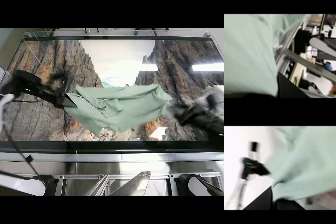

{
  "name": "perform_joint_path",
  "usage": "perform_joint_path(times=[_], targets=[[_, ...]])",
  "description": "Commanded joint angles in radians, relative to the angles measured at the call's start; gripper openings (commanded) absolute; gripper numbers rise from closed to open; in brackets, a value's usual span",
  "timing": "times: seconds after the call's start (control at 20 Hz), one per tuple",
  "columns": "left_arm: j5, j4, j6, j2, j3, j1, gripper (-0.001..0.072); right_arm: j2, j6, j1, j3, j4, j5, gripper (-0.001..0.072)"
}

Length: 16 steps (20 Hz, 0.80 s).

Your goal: Fold the shirts.

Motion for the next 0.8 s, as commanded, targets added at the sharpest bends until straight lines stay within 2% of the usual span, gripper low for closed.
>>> perform_joint_path(times=[0.0,0.1,0.25,0.3,0.4,0.55,0.65,0.75], targets=[[0.034,-0.305,0.131,0.271,0.005,0.123,0.0025,0.230,0.043,-0.174,0.156,0.500,0.257,0.0023],[0.031,-0.418,0.151,0.442,0.074,0.238,0.0027,0.308,0.096,-0.344,0.301,0.620,0.193,0.0023],[0.027,-0.417,0.140,0.629,0.262,0.441,0.0028,0.317,0.121,-0.484,0.491,0.608,0.163,0.0023],[0.027,-0.417,0.134,0.667,0.312,0.498,0.0027,0.308,0.119,-0.470,0.524,0.571,0.155,0.0023],[0.027,-0.417,0.128,0.715,0.377,0.579,0.0027,0.293,0.120,-0.417,0.540,0.405,0.106,0.0023],[0.028,-0.411,0.111,0.677,0.393,0.510,0.0028,0.291,0.130,-0.274,0.539,0.077,-0.083,0.0023],[0.028,-0.375,0.071,0.583,0.393,0.384,0.0027,0.278,0.129,-0.150,0.539,-0.066,-0.259,0.0023],[0.015,-0.305,0.069,0.461,0.393,0.253,0.0028,0.227,0.125,-0.011,0.539,-0.209,-0.438,0.0023]])
